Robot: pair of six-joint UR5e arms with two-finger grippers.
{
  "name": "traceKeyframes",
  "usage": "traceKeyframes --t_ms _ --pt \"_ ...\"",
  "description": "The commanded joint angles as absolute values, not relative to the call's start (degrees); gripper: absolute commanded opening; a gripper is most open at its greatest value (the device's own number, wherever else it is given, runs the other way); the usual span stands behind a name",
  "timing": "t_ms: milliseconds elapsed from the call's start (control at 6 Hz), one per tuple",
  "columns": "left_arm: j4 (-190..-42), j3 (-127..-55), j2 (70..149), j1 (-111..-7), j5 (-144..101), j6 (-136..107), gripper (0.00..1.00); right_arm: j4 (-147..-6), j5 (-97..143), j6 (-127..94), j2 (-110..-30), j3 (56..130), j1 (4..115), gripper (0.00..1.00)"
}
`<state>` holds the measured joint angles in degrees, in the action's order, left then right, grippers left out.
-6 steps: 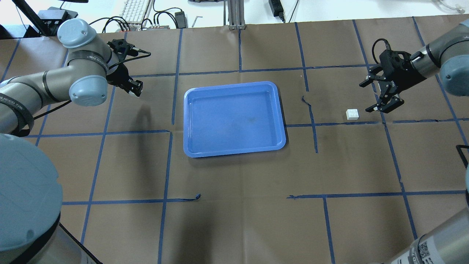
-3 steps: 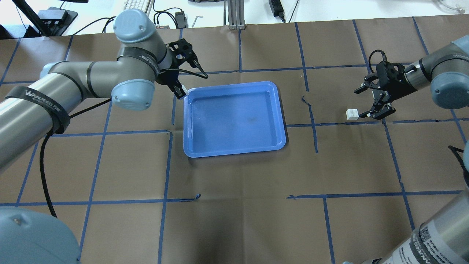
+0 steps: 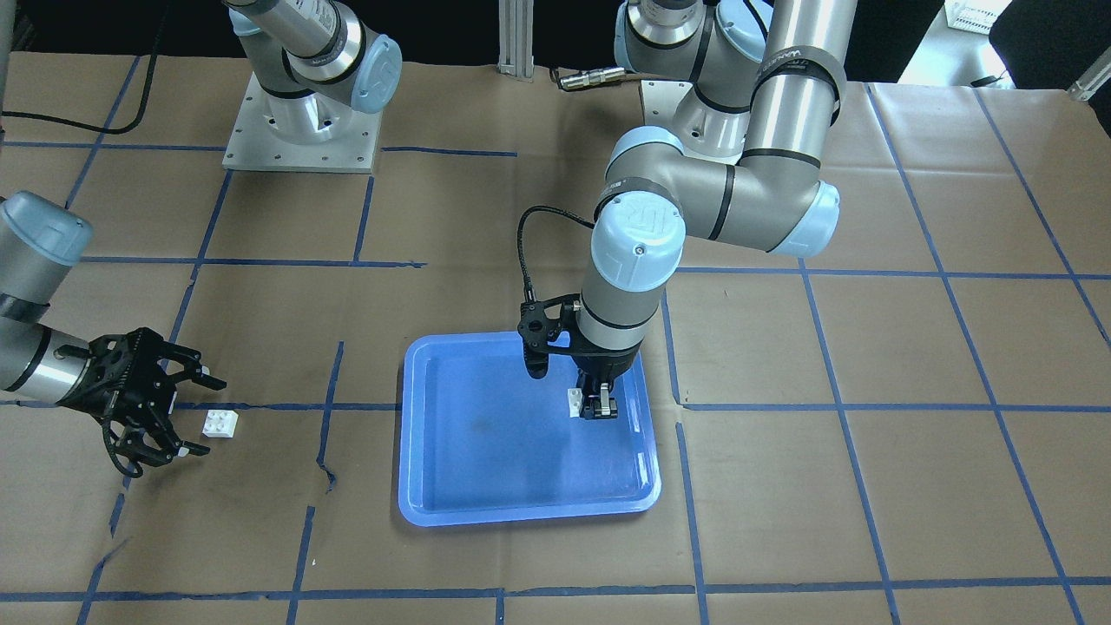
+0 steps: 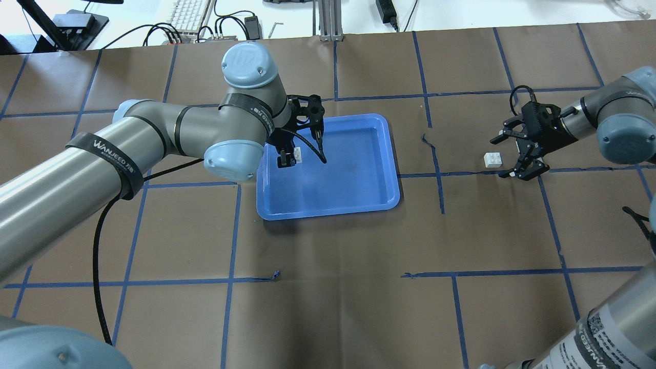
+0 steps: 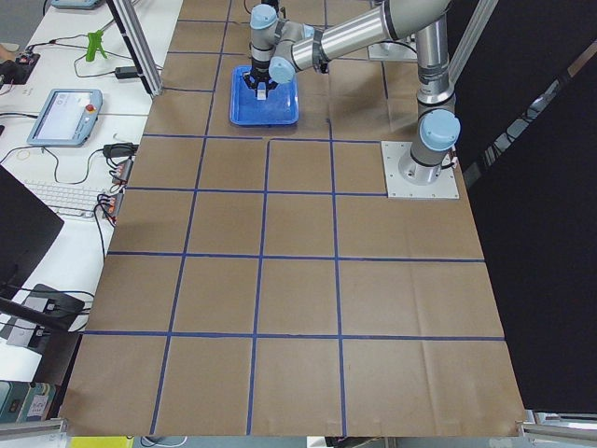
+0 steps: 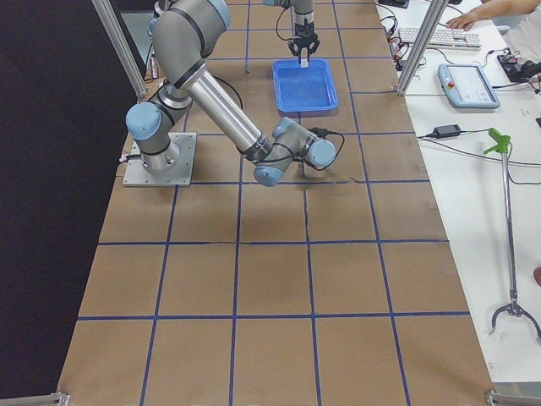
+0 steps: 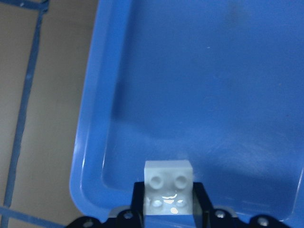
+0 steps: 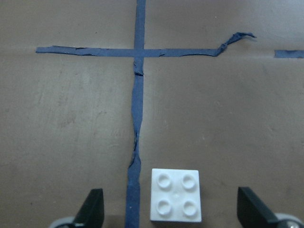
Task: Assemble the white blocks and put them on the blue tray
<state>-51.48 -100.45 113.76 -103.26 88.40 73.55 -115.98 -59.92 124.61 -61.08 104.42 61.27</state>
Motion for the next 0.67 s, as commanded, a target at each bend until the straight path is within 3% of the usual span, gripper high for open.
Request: traceKeyframes --t_ms 0,167,333,500 --pt "-50.8 -101.7 116.0 -105.5 88.5 73.8 0.09 -116.1 -59.9 124.5 -61.1 104.4 61.1 0.85" --pt "-48.5 -101.5 118.5 -106.0 88.5 73.5 0.16 -116.1 -59.9 124.4 -61.1 104.3 61.0 0.67" --pt "-47.7 -100.9 119.4 -106.1 88.3 73.2 0.2 -116.2 -59.9 124.5 -61.1 104.3 60.7 0.56" --pt "-47.6 -100.9 119.6 -106.1 88.2 73.3 0.64 -116.2 -59.9 124.5 -61.2 104.2 60.7 0.42"
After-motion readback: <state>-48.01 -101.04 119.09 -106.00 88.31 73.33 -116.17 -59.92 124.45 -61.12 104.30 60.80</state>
